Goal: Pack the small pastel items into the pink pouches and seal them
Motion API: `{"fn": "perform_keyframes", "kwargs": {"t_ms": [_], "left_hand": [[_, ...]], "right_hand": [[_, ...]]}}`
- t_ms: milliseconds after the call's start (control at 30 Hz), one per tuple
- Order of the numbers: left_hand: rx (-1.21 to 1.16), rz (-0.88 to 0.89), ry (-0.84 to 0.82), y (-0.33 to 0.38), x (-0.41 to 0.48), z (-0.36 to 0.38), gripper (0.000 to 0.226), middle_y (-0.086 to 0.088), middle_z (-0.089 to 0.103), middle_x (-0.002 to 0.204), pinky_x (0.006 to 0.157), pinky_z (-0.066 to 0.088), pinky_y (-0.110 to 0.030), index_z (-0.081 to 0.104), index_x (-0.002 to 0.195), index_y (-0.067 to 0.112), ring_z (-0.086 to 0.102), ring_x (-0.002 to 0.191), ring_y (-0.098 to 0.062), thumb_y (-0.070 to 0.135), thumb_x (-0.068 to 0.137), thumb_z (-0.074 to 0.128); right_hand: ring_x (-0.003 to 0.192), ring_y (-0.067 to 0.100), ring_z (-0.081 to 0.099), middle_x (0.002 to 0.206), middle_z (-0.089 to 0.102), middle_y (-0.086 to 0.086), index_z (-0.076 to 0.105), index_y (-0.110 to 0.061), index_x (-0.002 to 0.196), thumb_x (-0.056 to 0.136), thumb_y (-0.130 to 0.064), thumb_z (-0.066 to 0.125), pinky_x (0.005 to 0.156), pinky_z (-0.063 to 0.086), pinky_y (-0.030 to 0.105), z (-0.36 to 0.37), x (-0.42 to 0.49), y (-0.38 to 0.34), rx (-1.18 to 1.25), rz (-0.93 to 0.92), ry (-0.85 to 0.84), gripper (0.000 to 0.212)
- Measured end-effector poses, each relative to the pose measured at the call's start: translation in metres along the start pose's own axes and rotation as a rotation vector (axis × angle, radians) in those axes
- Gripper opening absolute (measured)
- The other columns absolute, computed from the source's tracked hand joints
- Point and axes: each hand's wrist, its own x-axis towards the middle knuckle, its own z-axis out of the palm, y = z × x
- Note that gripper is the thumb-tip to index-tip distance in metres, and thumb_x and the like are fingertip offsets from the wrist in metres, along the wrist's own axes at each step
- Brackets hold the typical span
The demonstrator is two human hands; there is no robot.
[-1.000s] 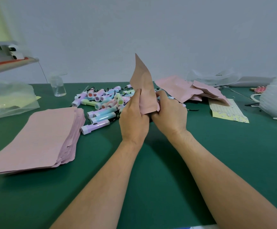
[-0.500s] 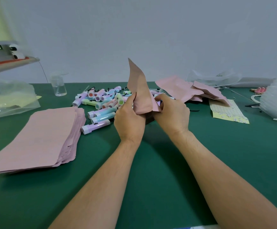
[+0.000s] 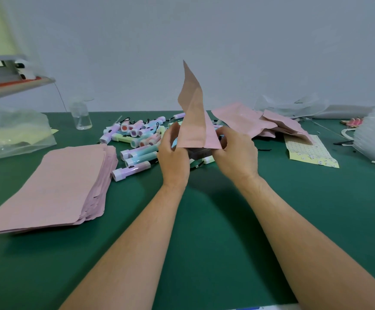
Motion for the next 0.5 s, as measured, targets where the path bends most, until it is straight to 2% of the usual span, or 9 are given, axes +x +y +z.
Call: {"fn": "perform_keyframes", "kwargs": {"t_ms": [100, 167, 233, 300, 333, 400, 467, 500], "left_hand": [[-0.091, -0.146, -0.164, -0.001, 0.001, 0.003, 0.066, 0.002, 0.065, 0.141, 0.109, 0.053, -0.049, 0.049, 0.152, 0.026, 0.063, 0.13, -0.021, 0.037, 0.088, 0.057], [-0.089, -0.217, -0.222, -0.005, -0.001, 0.005, 0.072, 0.003, 0.066, 0.139, 0.096, 0.062, -0.041, 0.039, 0.157, 0.03, 0.07, 0.12, -0.017, 0.039, 0.089, 0.062], [-0.041, -0.216, -0.217, -0.009, 0.001, 0.005, 0.067, 0.003, 0.069, 0.132, 0.091, 0.064, -0.041, 0.036, 0.158, 0.028, 0.072, 0.113, -0.018, 0.027, 0.097, 0.064], [0.034, -0.189, -0.142, -0.01, 0.005, 0.002, 0.059, 0.011, 0.066, 0.123, 0.093, 0.062, -0.041, 0.042, 0.156, 0.025, 0.069, 0.112, -0.014, 0.006, 0.102, 0.053], [0.051, -0.194, -0.096, -0.009, 0.007, 0.001, 0.059, 0.012, 0.064, 0.124, 0.094, 0.061, -0.041, 0.046, 0.154, 0.024, 0.067, 0.113, -0.013, 0.0, 0.1, 0.047], [-0.011, -0.249, -0.056, -0.006, 0.01, 0.0, 0.058, -0.001, 0.065, 0.133, 0.09, 0.063, -0.043, 0.055, 0.146, 0.023, 0.07, 0.114, -0.023, -0.003, 0.097, 0.04], [-0.098, -0.296, -0.074, -0.004, 0.009, 0.0, 0.05, -0.008, 0.072, 0.127, 0.076, 0.066, -0.041, 0.062, 0.138, 0.02, 0.075, 0.106, -0.028, -0.002, 0.099, 0.04], [-0.133, -0.316, -0.091, -0.004, 0.009, 0.001, 0.046, -0.01, 0.075, 0.122, 0.075, 0.066, -0.041, 0.065, 0.136, 0.019, 0.076, 0.104, -0.029, 0.0, 0.1, 0.042]], "right_hand": [[0.062, 0.021, 0.052, 0.065, 0.058, -0.004, 0.05, -0.021, 0.072, 0.088, -0.025, 0.046, 0.051, 0.034, 0.031, 0.007, -0.002, -0.001, -0.034, -0.011, -0.128, 0.017], [0.072, 0.031, 0.058, 0.075, 0.064, 0.003, 0.05, -0.021, 0.076, 0.093, -0.022, 0.045, 0.057, 0.043, 0.037, 0.009, -0.003, -0.003, -0.064, -0.007, -0.161, 0.017], [0.078, 0.032, 0.058, 0.084, 0.067, 0.004, 0.057, -0.024, 0.092, 0.093, -0.019, 0.045, 0.059, 0.044, 0.038, 0.009, -0.003, -0.002, -0.062, 0.018, -0.16, 0.013], [0.082, 0.03, 0.056, 0.094, 0.068, 0.001, 0.057, -0.026, 0.123, 0.086, -0.011, 0.047, 0.061, 0.039, 0.036, 0.008, -0.001, 0.0, -0.078, 0.048, -0.158, 0.041], [0.083, 0.029, 0.055, 0.097, 0.068, 0.001, 0.054, -0.027, 0.131, 0.083, -0.008, 0.048, 0.062, 0.038, 0.035, 0.007, 0.001, 0.003, -0.105, 0.073, -0.161, 0.052], [0.084, 0.029, 0.053, 0.098, 0.067, 0.003, 0.052, -0.026, 0.135, 0.083, -0.008, 0.049, 0.065, 0.038, 0.035, 0.005, 0.002, 0.006, -0.141, 0.111, -0.17, 0.055], [0.084, 0.029, 0.057, 0.095, 0.068, 0.001, 0.053, -0.027, 0.134, 0.088, -0.012, 0.05, 0.066, 0.041, 0.035, 0.006, 0.001, 0.006, -0.095, 0.105, -0.201, 0.048], [0.083, 0.029, 0.061, 0.093, 0.069, -0.002, 0.053, -0.028, 0.133, 0.092, -0.016, 0.05, 0.067, 0.044, 0.035, 0.006, 0.001, 0.006, -0.062, 0.074, -0.222, 0.043]]}}
